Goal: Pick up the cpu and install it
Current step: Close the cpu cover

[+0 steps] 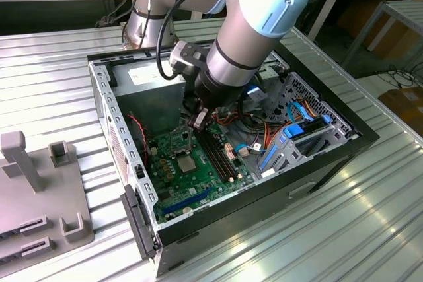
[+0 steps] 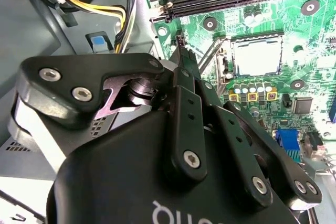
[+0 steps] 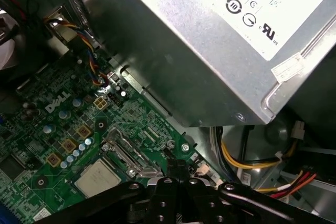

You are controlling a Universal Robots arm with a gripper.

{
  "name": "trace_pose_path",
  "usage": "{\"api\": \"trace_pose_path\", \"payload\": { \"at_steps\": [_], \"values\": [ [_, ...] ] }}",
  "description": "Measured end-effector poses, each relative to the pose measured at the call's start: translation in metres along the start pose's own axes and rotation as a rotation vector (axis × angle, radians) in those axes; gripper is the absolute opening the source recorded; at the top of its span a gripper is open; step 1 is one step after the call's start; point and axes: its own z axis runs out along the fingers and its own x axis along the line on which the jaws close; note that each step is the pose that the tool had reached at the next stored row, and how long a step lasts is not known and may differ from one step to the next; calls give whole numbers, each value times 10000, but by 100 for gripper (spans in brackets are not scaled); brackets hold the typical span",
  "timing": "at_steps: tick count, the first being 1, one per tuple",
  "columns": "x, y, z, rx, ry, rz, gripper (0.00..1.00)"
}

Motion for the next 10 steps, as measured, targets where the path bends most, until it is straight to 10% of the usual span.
{"api": "trace_pose_path", "payload": {
  "at_steps": [10],
  "values": [
    [-7,13,-64,-2,-1,-7,11]
  ]
}}
